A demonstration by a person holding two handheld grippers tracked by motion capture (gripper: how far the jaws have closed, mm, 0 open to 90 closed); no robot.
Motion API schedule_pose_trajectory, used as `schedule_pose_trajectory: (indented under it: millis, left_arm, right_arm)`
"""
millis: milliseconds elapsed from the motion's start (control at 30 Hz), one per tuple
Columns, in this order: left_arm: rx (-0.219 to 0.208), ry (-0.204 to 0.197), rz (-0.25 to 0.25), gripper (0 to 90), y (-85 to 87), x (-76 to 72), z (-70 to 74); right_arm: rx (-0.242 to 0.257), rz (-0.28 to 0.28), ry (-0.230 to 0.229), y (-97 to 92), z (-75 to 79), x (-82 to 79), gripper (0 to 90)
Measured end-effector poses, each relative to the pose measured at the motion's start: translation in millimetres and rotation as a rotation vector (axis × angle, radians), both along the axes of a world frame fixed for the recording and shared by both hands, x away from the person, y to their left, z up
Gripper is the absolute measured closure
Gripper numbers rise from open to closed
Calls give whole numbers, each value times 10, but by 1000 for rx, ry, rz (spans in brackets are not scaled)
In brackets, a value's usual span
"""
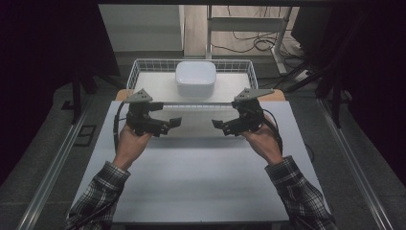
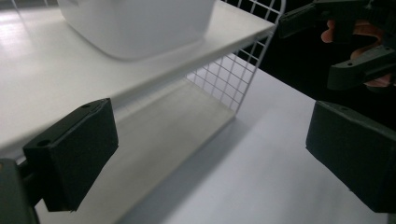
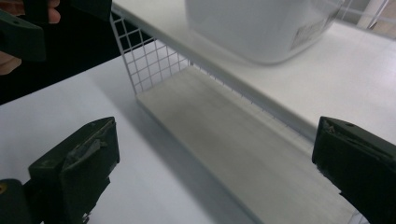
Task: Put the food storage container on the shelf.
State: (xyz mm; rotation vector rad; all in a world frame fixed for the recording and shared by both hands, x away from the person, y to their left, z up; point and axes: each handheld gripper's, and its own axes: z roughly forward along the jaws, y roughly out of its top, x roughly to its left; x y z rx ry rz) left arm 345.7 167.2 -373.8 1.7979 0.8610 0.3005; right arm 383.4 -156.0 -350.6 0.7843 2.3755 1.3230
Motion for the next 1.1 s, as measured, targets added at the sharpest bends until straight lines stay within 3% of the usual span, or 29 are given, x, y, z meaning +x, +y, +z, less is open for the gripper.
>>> schedule_pose_trajectory:
  millis: [367,467,800,1000,1100]
  left_arm:
    - [26,20,3,19,50,-399,-370]
    - [20,34,12,16,51,-516,-544]
    - [22,45,32,20,106,-809,-876]
    - [79,77,37,22,158,-976,-1125]
    - [86,85,51,21,193,-1051,-1194]
  right_arm:
    - [25,-18,-32,-215,-240,-412,0]
    - [32,-27,-23,-285,-377,-547,0]
    - [44,-56,-16,-462,-711,-811,0]
    - [51,-100,-16,-601,-869,-966,0]
    - [50,-112,0,-654,-964,-1033,0]
